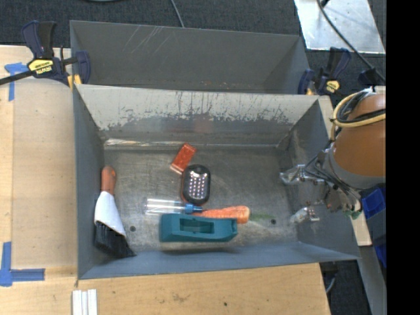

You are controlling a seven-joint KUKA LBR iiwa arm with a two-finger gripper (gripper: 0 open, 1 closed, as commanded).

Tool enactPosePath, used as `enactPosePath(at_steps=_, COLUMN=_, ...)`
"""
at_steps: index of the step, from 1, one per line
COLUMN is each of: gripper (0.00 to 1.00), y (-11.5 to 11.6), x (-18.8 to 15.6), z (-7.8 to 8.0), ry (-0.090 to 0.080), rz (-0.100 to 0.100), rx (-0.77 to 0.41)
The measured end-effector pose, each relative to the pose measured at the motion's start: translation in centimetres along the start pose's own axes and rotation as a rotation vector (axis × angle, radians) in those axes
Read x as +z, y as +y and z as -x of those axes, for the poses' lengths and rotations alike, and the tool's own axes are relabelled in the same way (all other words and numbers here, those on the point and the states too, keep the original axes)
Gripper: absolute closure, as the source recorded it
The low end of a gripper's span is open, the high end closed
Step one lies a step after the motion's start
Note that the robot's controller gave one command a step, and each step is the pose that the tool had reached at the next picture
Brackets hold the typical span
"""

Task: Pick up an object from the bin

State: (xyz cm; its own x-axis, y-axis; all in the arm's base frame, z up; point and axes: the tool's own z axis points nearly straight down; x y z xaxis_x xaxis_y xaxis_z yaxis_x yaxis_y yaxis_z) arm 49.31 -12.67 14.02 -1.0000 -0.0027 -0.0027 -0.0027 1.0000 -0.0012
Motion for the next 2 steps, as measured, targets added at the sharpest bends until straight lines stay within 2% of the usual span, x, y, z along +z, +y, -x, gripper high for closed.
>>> enactPosePath(at_steps=1, gripper=0.0, y=0.0, x=0.0, z=0.0, ry=0.0, rz=0.0, rx=0.0)
enactPosePath(at_steps=2, gripper=0.0, y=1.1, x=-0.5, z=0.2, ry=0.0, rz=-0.002, rx=-0.032)
